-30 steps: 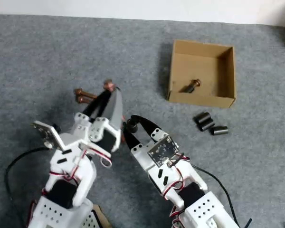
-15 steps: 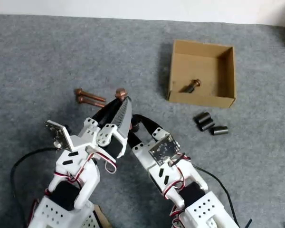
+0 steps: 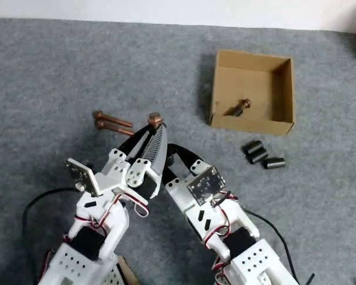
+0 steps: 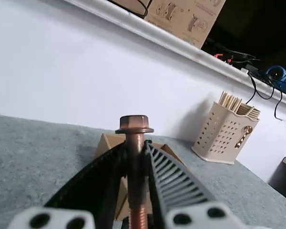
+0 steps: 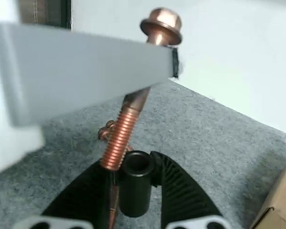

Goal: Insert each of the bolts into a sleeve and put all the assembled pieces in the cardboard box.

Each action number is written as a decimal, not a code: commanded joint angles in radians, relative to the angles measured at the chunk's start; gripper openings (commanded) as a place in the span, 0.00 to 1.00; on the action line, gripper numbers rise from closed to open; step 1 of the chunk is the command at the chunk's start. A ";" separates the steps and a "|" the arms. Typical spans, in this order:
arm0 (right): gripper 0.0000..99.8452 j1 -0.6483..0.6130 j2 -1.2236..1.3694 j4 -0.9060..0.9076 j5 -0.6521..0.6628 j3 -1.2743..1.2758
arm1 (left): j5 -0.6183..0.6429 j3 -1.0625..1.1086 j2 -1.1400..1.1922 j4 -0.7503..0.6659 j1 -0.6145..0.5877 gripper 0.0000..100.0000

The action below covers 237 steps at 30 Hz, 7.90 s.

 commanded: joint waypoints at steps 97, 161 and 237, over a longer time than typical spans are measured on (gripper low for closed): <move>0.01 0.071 -0.015 -0.081 -0.121 0.163 | -0.241 0.021 -0.010 0.133 -0.007 0.28; 0.00 0.588 1.084 0.400 -0.172 -1.064 | -0.479 0.027 -0.008 0.261 -0.308 0.03; 0.19 0.783 1.417 1.406 -0.647 -1.819 | -0.480 0.027 -0.008 0.259 -0.305 0.03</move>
